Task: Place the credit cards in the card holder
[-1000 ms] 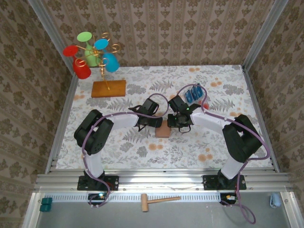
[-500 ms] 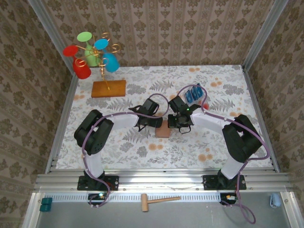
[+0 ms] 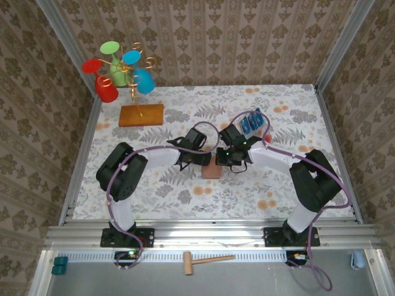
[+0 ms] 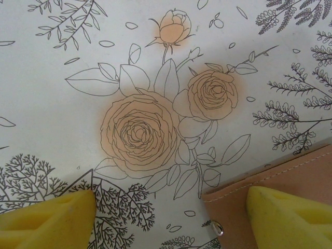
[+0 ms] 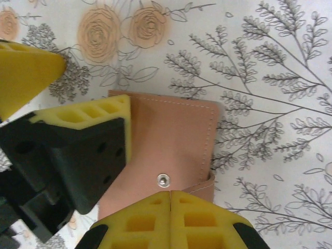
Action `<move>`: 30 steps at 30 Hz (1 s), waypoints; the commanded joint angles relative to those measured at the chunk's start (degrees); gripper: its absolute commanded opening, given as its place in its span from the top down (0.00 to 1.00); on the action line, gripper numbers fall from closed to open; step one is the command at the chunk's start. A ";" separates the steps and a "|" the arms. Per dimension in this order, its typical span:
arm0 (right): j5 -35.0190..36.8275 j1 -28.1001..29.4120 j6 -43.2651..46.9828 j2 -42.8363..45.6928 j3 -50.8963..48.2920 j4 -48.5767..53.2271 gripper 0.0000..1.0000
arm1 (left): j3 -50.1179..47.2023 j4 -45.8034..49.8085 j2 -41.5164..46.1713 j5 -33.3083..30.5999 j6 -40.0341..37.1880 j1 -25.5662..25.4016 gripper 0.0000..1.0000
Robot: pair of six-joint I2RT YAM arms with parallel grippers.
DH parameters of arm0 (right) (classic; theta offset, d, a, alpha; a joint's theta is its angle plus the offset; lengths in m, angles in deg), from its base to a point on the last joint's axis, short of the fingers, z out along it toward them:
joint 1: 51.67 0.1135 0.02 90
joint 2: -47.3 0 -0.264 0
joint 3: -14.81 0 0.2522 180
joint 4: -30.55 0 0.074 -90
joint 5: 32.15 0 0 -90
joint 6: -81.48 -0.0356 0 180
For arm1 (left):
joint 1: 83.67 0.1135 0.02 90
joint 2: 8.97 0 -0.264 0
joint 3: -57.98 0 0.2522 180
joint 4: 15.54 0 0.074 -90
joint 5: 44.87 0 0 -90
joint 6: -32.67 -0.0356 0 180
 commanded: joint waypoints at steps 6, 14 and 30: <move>-2.70 0.30 -3.48 -4.12 -0.57 -4.51 1.00 | -2.03 2.85 -0.79 0.66 0.38 -0.67 0.22; -2.42 0.30 -3.78 -6.22 -0.24 -5.12 1.00 | -2.28 2.69 -0.71 0.72 0.33 -0.66 0.22; 1.20 0.39 -1.56 -2.73 -1.28 -1.29 1.00 | -2.36 2.38 -0.81 0.93 0.40 -0.68 0.23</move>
